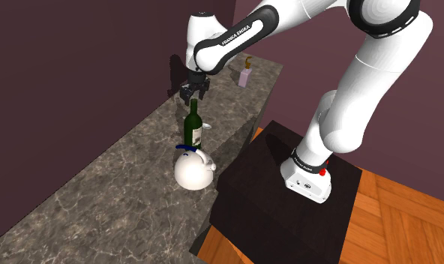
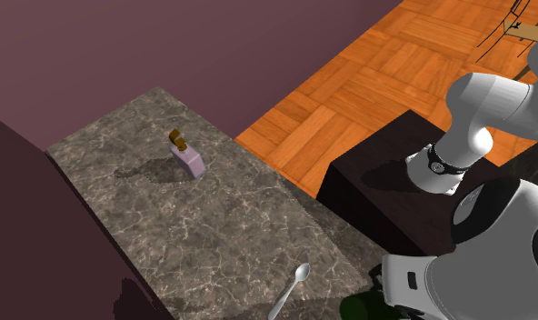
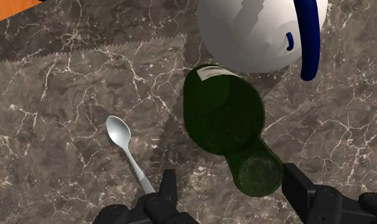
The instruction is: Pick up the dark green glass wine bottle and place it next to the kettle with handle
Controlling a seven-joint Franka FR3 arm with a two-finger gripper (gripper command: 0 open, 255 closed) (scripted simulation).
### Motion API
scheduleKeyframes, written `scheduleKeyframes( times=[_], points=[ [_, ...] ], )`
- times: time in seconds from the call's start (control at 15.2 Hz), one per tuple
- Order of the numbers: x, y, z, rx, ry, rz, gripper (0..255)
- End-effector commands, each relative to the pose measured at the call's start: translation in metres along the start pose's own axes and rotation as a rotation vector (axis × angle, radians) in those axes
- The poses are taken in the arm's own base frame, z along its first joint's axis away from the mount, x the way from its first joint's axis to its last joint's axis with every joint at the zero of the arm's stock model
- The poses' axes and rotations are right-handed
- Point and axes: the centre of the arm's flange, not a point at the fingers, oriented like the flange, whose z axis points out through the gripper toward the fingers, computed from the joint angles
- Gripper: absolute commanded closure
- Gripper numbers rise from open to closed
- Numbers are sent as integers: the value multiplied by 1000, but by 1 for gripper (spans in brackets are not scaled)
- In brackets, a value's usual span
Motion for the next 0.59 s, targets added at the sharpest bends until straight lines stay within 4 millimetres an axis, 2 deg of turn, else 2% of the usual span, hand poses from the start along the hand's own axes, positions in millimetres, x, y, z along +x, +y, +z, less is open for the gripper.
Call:
scheduleKeyframes(
  times=[0.0,0.2,0.46,0.53],
  points=[
    [0,0,0,0,0,0,0],
    [0,0,0,0,0,0,0],
    [0,0,-50,0,0,0,0],
    [0,0,-50,0,0,0,0]
  ],
)
